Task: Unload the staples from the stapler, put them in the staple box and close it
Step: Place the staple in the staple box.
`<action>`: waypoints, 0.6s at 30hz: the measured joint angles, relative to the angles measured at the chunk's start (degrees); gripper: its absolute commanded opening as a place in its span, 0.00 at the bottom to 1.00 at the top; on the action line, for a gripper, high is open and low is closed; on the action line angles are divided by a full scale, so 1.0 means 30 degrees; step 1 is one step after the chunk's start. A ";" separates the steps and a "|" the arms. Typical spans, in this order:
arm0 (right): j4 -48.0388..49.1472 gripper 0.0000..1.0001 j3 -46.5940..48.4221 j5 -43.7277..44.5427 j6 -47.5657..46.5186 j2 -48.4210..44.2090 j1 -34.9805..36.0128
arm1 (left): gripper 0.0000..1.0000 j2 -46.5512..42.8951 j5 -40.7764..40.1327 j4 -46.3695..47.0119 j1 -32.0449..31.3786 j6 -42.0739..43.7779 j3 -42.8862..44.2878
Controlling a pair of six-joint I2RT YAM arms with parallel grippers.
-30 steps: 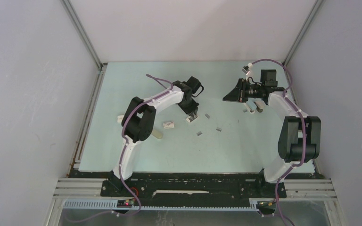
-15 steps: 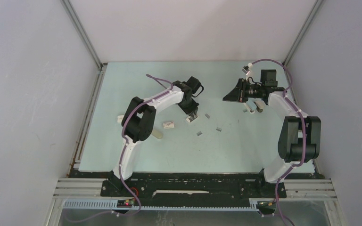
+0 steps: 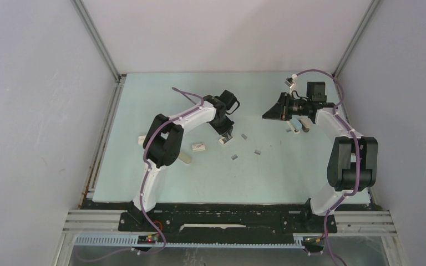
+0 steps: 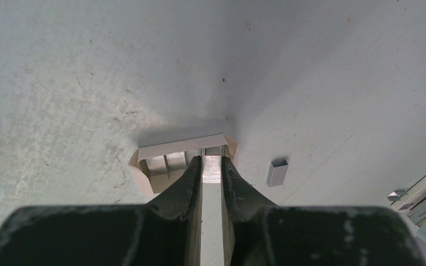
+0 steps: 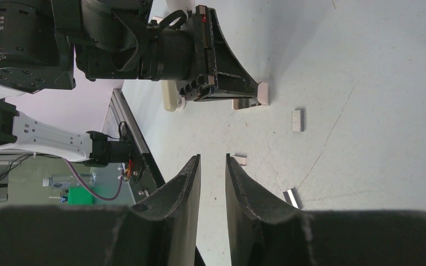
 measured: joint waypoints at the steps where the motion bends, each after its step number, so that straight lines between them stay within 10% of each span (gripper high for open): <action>1: -0.0007 0.31 0.0000 0.0000 -0.0007 0.0000 0.0000 | 0.18 0.0000 0.0000 0.0000 0.0000 0.0000 0.0000; 18: 0.0000 0.31 0.0007 -0.0131 0.0000 0.0000 -0.0015 | 0.18 0.0000 -0.0233 -0.0029 0.0015 0.0007 0.0000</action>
